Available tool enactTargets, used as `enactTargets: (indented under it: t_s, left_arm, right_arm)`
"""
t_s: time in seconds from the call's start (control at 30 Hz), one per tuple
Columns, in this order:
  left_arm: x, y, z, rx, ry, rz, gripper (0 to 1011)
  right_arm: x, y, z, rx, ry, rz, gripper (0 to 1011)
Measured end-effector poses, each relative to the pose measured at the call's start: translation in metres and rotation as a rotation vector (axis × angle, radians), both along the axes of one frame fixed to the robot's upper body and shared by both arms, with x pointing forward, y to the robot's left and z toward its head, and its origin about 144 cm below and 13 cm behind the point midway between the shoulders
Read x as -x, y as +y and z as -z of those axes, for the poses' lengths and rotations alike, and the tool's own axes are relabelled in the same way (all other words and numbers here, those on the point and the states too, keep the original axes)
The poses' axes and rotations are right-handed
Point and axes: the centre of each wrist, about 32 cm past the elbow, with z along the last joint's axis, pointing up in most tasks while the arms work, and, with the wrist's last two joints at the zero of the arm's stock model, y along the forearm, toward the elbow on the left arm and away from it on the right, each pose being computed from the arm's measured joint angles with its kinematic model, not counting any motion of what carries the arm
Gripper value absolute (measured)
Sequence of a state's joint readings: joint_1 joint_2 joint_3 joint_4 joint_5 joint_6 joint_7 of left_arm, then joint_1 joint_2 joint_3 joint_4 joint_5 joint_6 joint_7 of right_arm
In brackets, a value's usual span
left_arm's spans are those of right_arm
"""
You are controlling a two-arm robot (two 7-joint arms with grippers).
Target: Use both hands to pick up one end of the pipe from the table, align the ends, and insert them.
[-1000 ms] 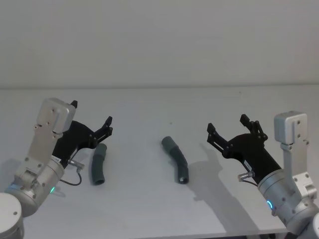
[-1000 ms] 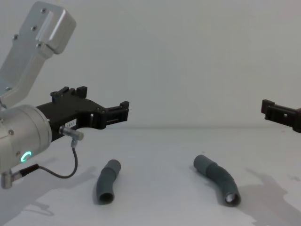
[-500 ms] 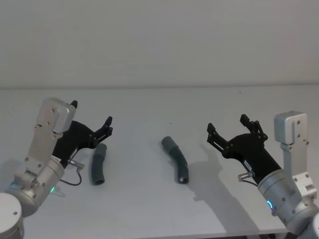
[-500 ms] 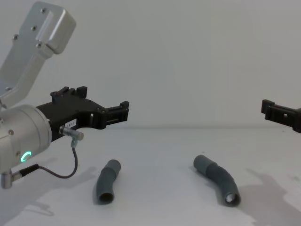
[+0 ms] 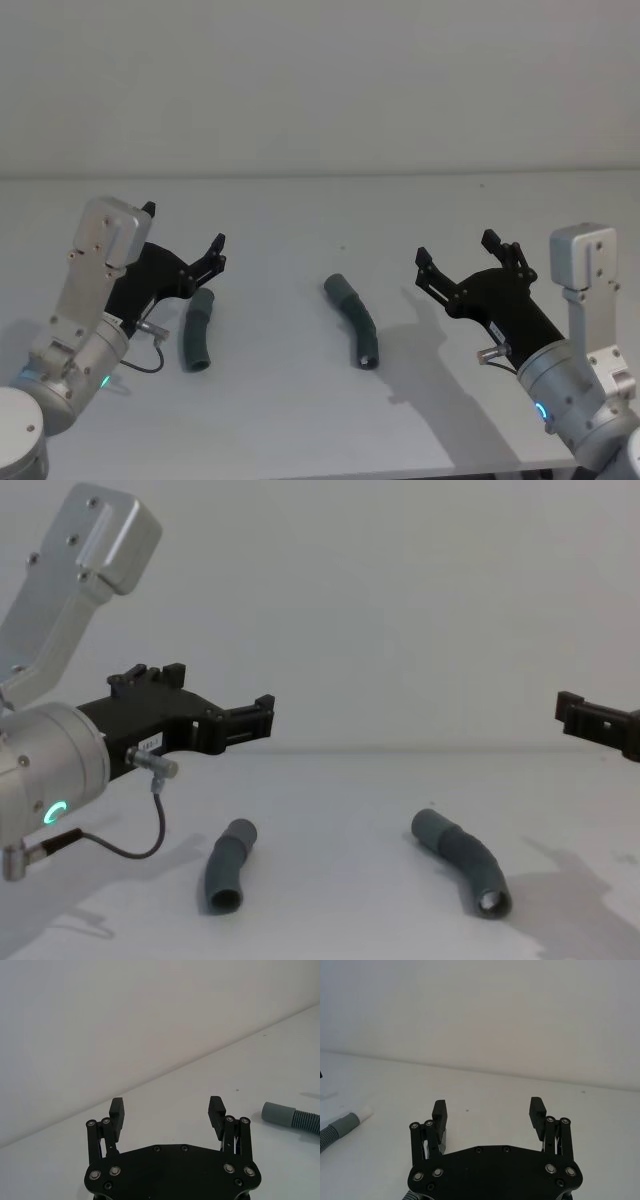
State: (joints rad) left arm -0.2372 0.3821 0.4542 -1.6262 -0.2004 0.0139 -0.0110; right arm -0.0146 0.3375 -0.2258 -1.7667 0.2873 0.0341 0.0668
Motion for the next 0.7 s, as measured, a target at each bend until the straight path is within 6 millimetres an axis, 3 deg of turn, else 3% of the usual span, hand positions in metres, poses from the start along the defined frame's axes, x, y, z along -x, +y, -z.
enactTargets:
  t_s: [0.7]
  left_arm:
    - [0.0000, 0.0000, 0.0000, 0.000, 0.000, 0.000, 1001]
  right_arm:
    - [0.0000, 0.0000, 0.0000, 0.000, 0.000, 0.000, 1000]
